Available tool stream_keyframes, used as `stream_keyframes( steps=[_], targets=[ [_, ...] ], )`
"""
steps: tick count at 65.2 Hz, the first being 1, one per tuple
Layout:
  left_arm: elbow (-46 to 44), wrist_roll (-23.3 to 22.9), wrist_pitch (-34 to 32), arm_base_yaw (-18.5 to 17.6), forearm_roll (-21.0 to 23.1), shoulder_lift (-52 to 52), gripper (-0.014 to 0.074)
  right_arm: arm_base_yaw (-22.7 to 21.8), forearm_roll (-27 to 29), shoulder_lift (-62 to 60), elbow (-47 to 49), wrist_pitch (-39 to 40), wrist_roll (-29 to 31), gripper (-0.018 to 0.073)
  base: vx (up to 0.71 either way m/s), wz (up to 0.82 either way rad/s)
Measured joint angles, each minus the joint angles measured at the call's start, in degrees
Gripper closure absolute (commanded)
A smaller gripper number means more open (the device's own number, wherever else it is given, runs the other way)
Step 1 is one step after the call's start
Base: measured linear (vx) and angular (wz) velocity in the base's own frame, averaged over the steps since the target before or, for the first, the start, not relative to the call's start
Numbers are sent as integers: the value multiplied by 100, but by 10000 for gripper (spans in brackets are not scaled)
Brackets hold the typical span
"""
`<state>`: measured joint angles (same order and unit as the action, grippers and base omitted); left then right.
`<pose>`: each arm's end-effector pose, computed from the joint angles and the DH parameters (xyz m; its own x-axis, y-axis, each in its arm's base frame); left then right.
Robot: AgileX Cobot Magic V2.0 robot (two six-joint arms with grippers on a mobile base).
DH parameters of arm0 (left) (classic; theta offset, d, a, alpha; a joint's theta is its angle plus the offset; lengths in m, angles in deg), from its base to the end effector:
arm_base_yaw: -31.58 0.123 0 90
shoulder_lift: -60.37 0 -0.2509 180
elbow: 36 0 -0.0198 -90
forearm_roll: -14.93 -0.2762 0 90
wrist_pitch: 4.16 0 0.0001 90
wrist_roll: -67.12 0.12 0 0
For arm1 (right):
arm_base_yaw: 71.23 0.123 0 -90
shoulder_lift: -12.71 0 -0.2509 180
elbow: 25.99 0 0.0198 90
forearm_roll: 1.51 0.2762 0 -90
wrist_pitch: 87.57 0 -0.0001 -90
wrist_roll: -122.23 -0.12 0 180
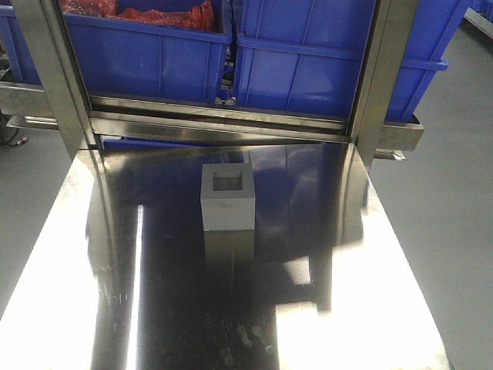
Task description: Sort gray base to blue bin
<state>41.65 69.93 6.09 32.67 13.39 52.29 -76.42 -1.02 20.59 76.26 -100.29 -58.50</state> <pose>0.1448 0.0033 0.1860 -0.1056 0.0734 -0.9917 -0.0159 0.9970 0.0755 0.1435 -0.0128 0.1807 -0.1427 0.0341 -0.9892 0.0916 0.9956 0.0211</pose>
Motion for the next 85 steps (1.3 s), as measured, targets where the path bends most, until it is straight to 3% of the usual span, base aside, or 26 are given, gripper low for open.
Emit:
stream_keyframes(
  steps=[85],
  targets=[
    [0,0,0,0,0,0,603,0,0,0,0,0,0,564,0,0]
  ],
)
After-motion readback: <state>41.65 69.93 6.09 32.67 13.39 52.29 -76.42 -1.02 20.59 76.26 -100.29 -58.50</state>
